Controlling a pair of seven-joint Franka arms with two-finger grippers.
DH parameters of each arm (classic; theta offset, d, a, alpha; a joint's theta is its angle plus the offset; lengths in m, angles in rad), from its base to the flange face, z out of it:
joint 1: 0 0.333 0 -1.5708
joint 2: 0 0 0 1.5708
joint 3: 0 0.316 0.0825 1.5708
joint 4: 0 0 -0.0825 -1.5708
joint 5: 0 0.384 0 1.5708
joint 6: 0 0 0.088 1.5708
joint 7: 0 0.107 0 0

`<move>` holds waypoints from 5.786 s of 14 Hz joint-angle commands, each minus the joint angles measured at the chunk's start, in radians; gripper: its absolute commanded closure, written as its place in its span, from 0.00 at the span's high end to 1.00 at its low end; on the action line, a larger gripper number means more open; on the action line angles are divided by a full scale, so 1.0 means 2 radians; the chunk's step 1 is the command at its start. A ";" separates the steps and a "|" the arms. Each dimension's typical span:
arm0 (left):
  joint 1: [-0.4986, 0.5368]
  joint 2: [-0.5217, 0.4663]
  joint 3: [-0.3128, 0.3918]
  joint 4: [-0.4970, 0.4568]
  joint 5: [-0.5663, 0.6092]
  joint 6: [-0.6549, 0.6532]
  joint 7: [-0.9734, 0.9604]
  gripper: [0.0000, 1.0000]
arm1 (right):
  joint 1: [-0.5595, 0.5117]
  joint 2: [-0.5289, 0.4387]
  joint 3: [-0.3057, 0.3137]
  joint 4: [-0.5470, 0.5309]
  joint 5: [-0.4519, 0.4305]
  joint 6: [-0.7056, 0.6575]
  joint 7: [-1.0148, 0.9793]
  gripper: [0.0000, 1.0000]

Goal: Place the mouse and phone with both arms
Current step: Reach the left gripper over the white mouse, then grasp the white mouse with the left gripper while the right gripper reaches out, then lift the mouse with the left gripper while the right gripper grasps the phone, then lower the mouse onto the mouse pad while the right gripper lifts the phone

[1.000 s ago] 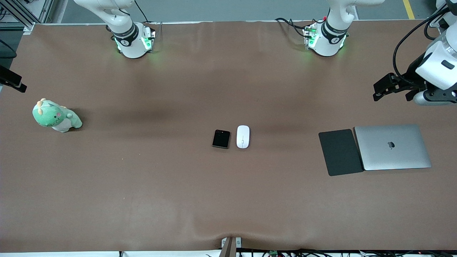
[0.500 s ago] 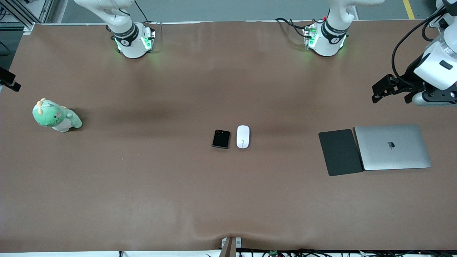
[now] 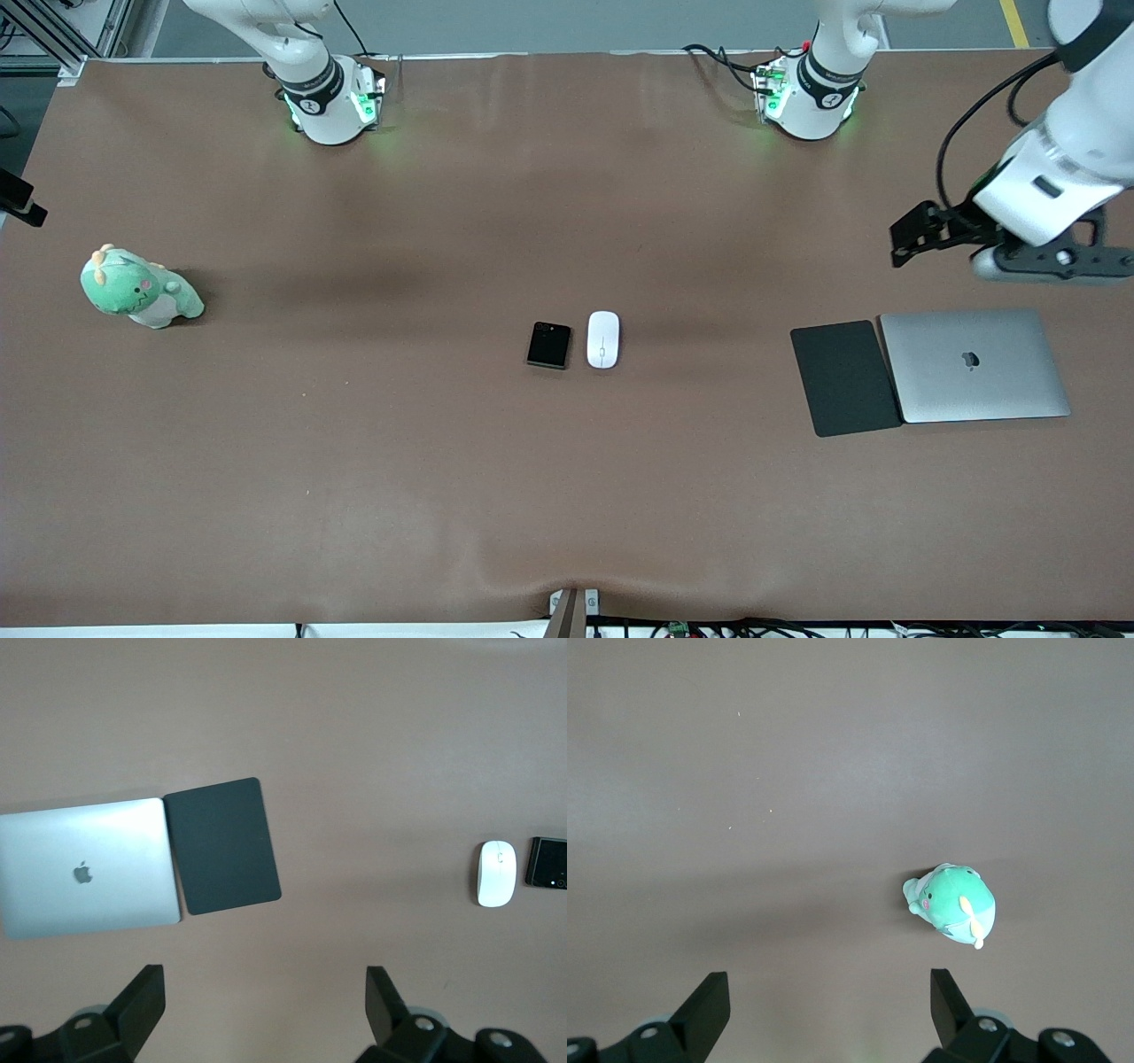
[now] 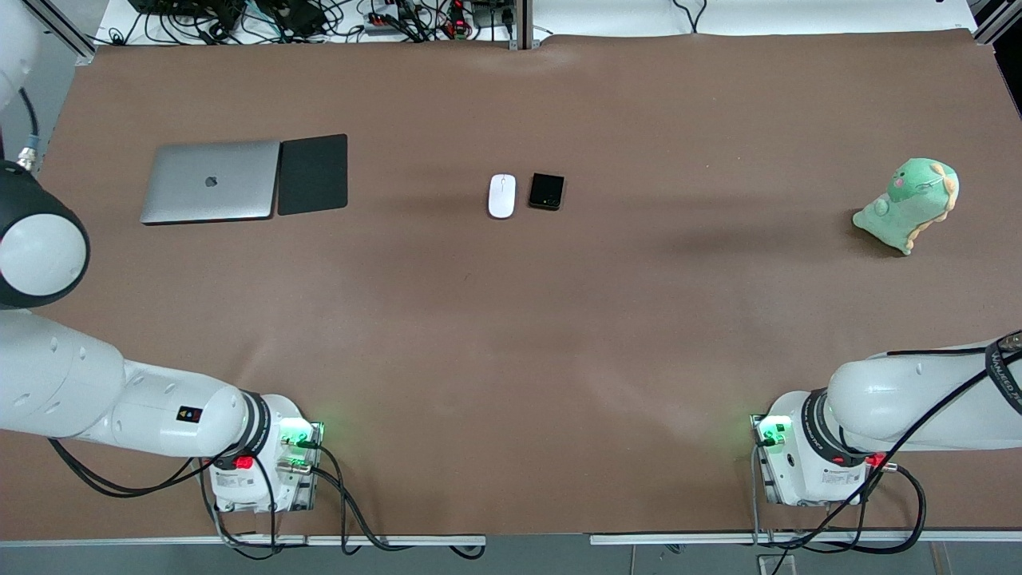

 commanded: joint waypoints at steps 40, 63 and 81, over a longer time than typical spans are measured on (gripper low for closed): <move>-0.204 0.370 -0.071 0.017 0.113 0.340 -0.381 1.00 | 0.072 0.053 0.008 0.005 0.051 0.021 0.003 1.00; -0.192 0.328 -0.067 -0.007 0.116 0.343 -0.427 0.51 | 0.352 0.267 0.009 -0.002 0.071 0.260 0.207 1.00; 0.066 0.243 -0.070 -0.113 0.116 0.343 -0.195 0.54 | 0.419 0.394 0.006 -0.034 0.071 0.463 0.266 1.00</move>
